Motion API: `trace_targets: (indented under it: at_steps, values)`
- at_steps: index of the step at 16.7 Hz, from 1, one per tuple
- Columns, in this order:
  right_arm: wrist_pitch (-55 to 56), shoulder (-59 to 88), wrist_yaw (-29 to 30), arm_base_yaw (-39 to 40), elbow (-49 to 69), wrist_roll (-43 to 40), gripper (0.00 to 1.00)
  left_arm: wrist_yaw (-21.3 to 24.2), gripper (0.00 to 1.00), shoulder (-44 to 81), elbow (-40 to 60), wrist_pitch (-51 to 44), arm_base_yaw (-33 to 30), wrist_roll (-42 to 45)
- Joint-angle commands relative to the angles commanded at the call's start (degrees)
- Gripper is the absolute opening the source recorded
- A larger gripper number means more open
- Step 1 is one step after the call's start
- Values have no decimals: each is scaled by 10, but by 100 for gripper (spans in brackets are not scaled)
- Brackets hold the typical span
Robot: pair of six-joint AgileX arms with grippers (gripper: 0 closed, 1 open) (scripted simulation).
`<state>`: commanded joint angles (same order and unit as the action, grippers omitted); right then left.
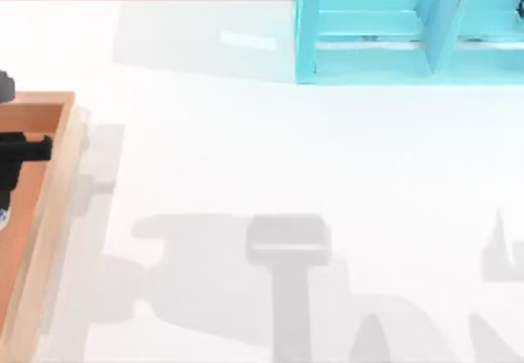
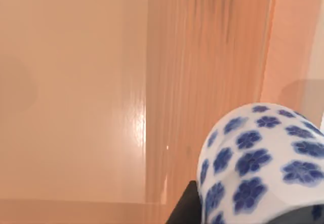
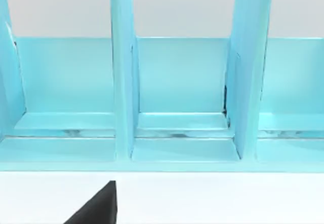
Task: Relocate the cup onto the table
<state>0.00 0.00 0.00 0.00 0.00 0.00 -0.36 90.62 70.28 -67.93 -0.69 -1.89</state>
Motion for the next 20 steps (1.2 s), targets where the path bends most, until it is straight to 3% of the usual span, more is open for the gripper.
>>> trace_targets:
  at_steps: [3, 11, 15, 20]
  values:
    - [0, 0, 0, 0, 0, 0, 100, 2, 0, -20, 8, -42, -43, -21]
    - [0, 0, 0, 0, 0, 0, 100, 2, 0, 18, 46, -59, -61, -36]
    - [0, 0, 0, 0, 0, 0, 100, 2, 0, 125, 182, -106, -113, -82]
    - [0, 0, 0, 0, 0, 0, 100, 4, 0, 295, 449, -175, -196, -162]
